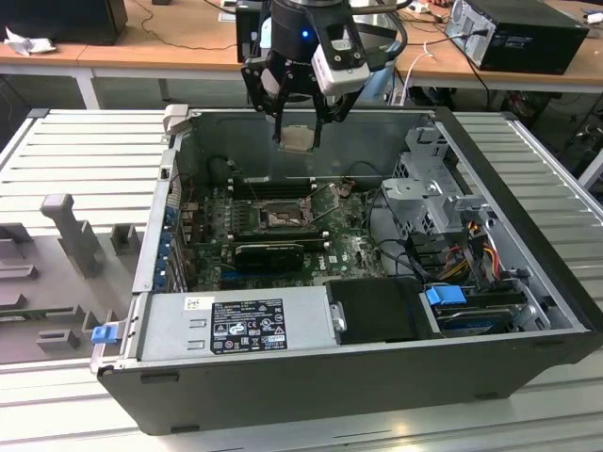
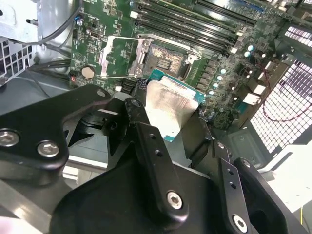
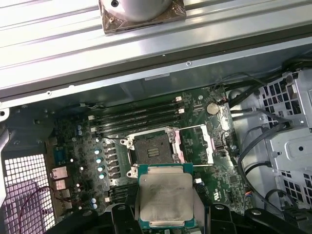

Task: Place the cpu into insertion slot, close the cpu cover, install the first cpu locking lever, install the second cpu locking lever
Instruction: 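Place the cpu into insertion slot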

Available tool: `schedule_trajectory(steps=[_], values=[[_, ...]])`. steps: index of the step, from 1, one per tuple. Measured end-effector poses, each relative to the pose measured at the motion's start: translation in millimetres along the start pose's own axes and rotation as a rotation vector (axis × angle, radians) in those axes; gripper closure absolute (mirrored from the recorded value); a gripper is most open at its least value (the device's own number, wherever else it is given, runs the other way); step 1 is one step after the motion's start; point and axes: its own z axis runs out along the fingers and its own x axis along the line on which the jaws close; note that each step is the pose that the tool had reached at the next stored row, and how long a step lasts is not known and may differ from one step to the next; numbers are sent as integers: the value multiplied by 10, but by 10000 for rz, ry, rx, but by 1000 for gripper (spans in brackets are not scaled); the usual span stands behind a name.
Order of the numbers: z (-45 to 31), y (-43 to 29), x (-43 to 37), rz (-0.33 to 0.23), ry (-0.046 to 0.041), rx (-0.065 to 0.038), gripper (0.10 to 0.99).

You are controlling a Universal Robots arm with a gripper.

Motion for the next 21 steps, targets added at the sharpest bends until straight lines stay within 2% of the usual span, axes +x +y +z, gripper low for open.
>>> schedule_trajectory(steps=[21], values=[[7,-1,0,981,-104,49,557]])
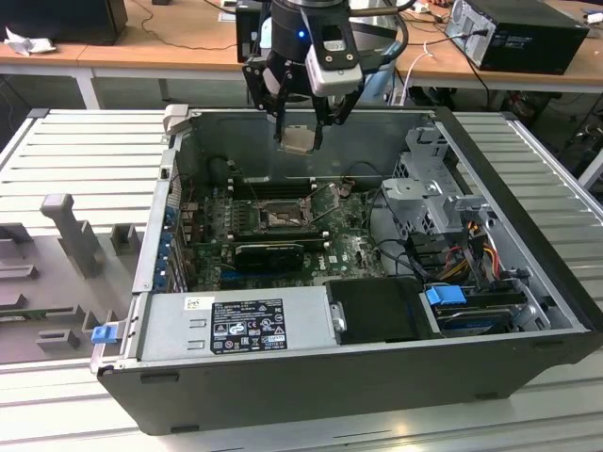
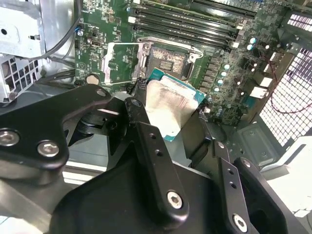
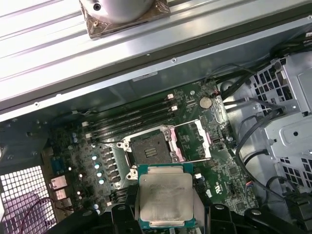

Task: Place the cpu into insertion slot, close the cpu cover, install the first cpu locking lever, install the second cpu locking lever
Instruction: 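Place the cpu into insertion slot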

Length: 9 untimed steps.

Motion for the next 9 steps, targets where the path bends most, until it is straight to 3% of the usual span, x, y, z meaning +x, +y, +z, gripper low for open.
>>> schedule_trajectory(steps=[9], values=[[3,0,0,700,-61,-2,557]])
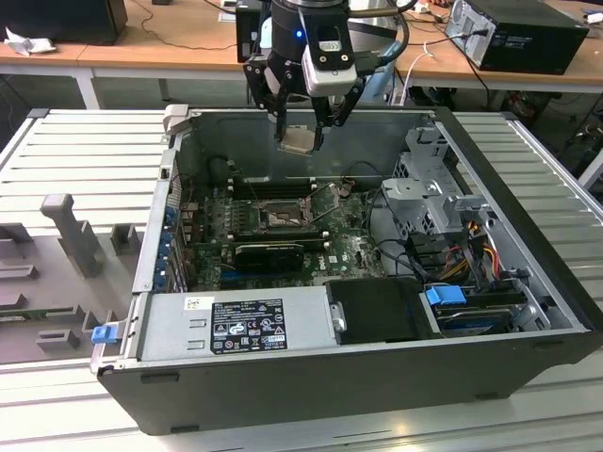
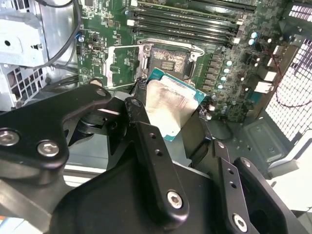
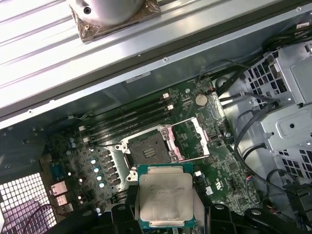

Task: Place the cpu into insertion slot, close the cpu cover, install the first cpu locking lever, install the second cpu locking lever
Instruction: 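Place the cpu into insertion slot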

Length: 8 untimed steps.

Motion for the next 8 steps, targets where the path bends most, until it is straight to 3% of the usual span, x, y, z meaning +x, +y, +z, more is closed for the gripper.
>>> schedule_trajectory(steps=[8], values=[[0,0,0,557,-46,-9,557]])
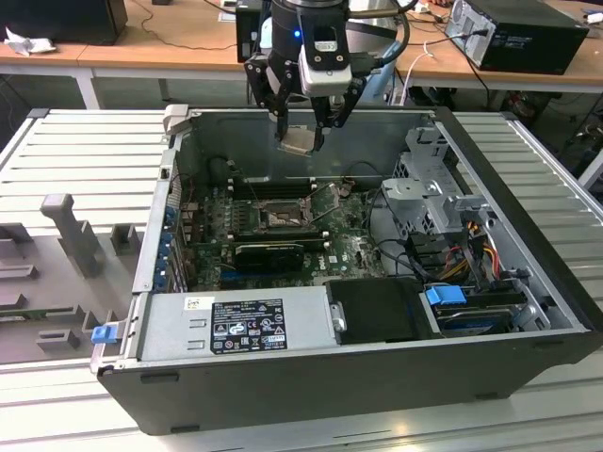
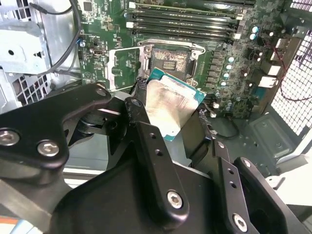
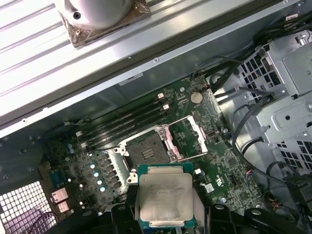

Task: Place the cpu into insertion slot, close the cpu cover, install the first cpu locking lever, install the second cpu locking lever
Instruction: 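Place the cpu into insertion slot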

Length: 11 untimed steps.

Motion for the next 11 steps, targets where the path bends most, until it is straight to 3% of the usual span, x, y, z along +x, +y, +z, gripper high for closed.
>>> schedule_trajectory(steps=[11], values=[[0,0,0,715,-58,-12,557]])
